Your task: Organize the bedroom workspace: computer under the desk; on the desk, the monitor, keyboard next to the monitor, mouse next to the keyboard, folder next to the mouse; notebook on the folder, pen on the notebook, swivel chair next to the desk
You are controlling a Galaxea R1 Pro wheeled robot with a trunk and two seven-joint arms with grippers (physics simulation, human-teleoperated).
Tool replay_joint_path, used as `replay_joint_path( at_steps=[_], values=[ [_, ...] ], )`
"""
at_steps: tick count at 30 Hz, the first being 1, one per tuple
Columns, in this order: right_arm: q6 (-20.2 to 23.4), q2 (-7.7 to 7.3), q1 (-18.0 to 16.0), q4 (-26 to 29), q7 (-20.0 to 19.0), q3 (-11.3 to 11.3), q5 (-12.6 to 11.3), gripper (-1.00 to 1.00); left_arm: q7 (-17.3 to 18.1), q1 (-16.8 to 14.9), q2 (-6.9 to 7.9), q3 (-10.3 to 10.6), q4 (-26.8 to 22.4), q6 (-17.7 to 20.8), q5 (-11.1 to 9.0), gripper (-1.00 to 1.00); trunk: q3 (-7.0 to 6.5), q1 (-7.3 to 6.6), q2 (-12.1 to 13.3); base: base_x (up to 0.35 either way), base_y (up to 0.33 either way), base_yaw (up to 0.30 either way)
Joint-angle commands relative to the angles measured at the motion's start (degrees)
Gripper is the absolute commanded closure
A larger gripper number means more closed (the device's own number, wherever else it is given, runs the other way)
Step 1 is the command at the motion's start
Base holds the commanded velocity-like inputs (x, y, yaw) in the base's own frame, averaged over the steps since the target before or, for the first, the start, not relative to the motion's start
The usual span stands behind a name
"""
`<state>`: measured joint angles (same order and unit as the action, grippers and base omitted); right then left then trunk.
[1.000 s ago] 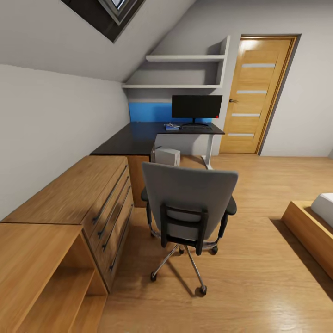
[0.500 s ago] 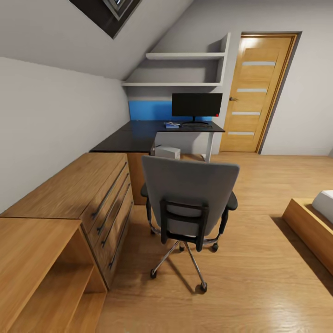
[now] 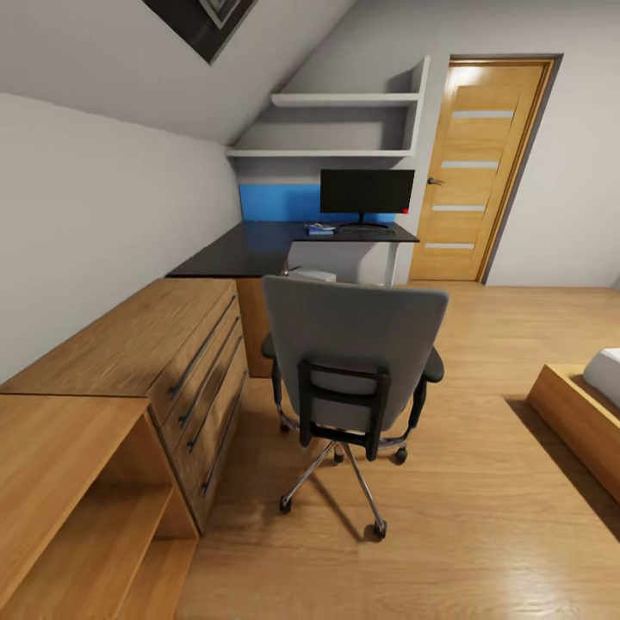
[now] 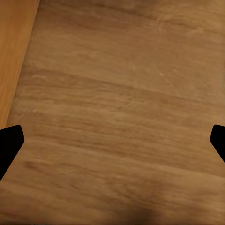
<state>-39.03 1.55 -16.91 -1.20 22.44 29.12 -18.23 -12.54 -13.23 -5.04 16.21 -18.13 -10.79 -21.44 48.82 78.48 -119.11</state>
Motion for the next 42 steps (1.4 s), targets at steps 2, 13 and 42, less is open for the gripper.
replay_joint_path(
  at_steps=[2, 13, 42],
  values=[
    [-0.2, 0.04, -0.1, -0.1, 0.2, 0.5, -0.3, -1.00, -0.4, 0.0, 0.03, 0.5, 0.0, -0.3, -0.4, -1.00, 0.41, 0.44, -0.8, 0.000, 0.000, 0.000],
    [-0.2, 0.04, -0.1, -0.1, 0.2, 0.5, -0.3, -1.00, -0.4, 0.0, 0.03, 0.5, 0.0, -0.3, -0.4, -1.00, 2.39, 2.85, -5.3, 0.000, 0.000, 0.000],
    [-0.2, 0.04, -0.1, -0.1, 0.2, 0.5, -0.3, -1.00, -0.4, 0.0, 0.03, 0.6, 0.0, -0.3, -0.4, -1.00, 7.60, 9.22, -16.9, 0.000, 0.000, 0.000]
  ],
)
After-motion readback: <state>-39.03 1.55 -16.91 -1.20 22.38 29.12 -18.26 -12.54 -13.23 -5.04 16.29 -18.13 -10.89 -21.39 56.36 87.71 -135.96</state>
